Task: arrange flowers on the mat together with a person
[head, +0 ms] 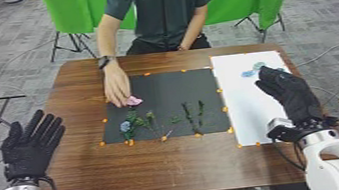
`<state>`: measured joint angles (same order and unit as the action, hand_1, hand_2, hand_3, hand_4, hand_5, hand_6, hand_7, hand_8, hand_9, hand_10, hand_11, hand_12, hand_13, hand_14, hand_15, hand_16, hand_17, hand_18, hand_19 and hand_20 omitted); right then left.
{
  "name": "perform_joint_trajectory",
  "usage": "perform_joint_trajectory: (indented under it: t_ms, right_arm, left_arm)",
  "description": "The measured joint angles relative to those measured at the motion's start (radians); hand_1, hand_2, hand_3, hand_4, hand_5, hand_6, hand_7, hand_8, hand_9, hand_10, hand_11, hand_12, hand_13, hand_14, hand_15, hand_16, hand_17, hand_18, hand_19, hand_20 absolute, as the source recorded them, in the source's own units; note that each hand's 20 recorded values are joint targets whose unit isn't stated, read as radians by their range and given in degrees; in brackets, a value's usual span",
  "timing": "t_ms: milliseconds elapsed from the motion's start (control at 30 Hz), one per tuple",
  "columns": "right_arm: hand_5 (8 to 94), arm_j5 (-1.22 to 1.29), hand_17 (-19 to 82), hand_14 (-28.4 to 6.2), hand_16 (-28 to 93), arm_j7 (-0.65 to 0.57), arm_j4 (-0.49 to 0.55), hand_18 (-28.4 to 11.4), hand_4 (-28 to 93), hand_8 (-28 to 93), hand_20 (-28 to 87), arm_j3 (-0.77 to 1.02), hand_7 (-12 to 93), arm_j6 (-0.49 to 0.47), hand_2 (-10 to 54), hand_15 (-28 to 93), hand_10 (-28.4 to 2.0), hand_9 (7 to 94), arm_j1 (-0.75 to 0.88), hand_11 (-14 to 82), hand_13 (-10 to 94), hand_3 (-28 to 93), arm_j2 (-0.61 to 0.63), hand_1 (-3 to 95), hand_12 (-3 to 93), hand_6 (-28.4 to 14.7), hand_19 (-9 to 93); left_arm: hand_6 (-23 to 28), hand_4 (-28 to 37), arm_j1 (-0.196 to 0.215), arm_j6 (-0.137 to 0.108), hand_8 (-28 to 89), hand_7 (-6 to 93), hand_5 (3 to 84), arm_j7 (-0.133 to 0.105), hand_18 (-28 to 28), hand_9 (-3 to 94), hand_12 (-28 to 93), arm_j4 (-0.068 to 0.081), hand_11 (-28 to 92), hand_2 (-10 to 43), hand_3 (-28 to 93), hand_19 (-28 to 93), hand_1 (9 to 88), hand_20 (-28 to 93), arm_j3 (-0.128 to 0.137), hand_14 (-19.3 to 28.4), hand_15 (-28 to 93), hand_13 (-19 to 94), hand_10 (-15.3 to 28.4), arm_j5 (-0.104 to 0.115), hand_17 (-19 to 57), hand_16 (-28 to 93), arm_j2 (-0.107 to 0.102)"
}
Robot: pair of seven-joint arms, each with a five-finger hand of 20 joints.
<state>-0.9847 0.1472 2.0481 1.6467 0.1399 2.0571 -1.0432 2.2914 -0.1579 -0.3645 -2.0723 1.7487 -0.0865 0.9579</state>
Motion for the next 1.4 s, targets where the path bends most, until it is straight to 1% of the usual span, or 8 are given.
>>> perform_joint_trajectory:
  t_ms: [167,300,467,600,900,1167,1300,1400]
  right_arm:
    - [49.9,-0.079,21,-8.7,-2,-0.004,0.0,-7.5,-24,-13,17,-0.001,12,0.014,3.4,10,-12.4,40.3,-0.001,6.9,26,79,0.005,27.4,5.0,-6.4,9]
    - [48.1,-0.321,15,-11.3,1,-0.036,-0.002,-11.7,-24,-13,14,-0.008,13,0.082,0.8,8,-12.1,38.2,-0.004,6.0,23,78,0.027,28.7,5.9,-5.1,17]
    - [46.1,-0.579,13,-11.9,2,-0.133,-0.021,-11.4,-24,-13,12,-0.017,14,0.098,-3.3,6,-11.5,36.1,-0.037,5.1,20,79,0.065,31.0,6.2,-3.7,19]
    - [43.3,-0.728,13,-12.9,6,-0.255,-0.04,-12.9,-26,-14,11,-0.037,16,0.09,-9.1,4,-10.8,34.5,-0.084,4.7,21,80,0.106,38.1,6.8,-2.2,24]
    - [42.0,-1.195,16,-12.9,6,-0.708,-0.119,-13.1,-28,-15,10,-0.236,18,-0.048,-9.5,6,-10.5,34.3,-0.244,6.1,26,76,0.231,49.4,6.8,-2.1,28]
    - [42.2,-1.533,17,-12.3,6,-0.798,-0.196,-12.9,-28,-16,10,-0.249,18,-0.057,-9.5,6,-9.9,34.1,-0.3,6.6,26,76,0.233,49.4,6.6,-2.2,30]
    - [35.2,-1.514,21,-12.1,6,-0.806,-0.217,-17.4,-28,-15,11,-0.25,17,-0.082,-9.5,10,-9.6,33.3,-0.335,6.4,31,65,0.234,55.5,6.9,-2.3,31]
    - [34.8,-1.369,25,-11.0,6,-0.809,-0.241,-17.6,-28,-13,13,-0.25,15,-0.139,-9.5,11,-9.1,34.1,-0.38,4.7,33,46,0.236,65.3,7.7,-1.6,28]
  left_arm:
    - [7.5,-28.3,0.0,0.001,-10,7.6,42.8,-0.001,11.3,39.5,5,0.0,14,10.8,70,29,26.6,7,0.0,13.7,25,29,13.8,0.003,-3.8,-8,0.0]
    - [7.5,-28.3,0.0,0.001,-10,7.6,42.8,-0.003,11.4,39.5,5,0.0,14,10.7,70,29,26.7,7,-0.001,13.7,24,29,13.7,0.006,-3.8,-8,0.0]
    - [7.5,-28.3,0.0,0.001,-10,7.6,42.8,-0.008,11.4,39.5,5,0.0,14,10.7,70,29,26.7,7,-0.001,13.6,24,29,13.7,0.007,-3.8,-8,0.0]
    - [7.5,-28.3,0.0,0.001,-10,7.6,42.8,-0.009,11.4,39.4,5,0.0,14,10.7,70,29,26.7,7,-0.001,13.6,24,29,13.7,0.008,-3.8,-8,0.0]
    - [7.4,-28.3,0.0,0.001,-10,7.7,42.7,-0.011,11.3,39.5,5,0.0,14,11.2,70,29,26.7,7,-0.001,13.7,24,29,13.7,0.009,-3.8,-8,0.0]
    - [7.5,-28.3,0.0,0.001,-10,7.7,42.7,-0.013,11.4,39.4,5,0.0,14,11.1,70,29,26.7,7,-0.003,13.8,25,29,13.7,0.009,-3.8,-8,0.001]
    - [7.5,-28.3,0.0,0.001,-10,7.6,42.7,-0.016,11.3,39.4,5,0.001,14,11.1,70,29,26.8,7,-0.007,13.9,25,29,13.7,0.01,-3.8,-8,0.001]
    - [7.5,-28.3,-0.002,0.001,-10,7.7,42.7,-0.016,11.4,39.4,5,0.001,14,11.1,70,29,26.8,7,-0.012,14.1,25,29,13.7,0.01,-3.9,-8,0.001]
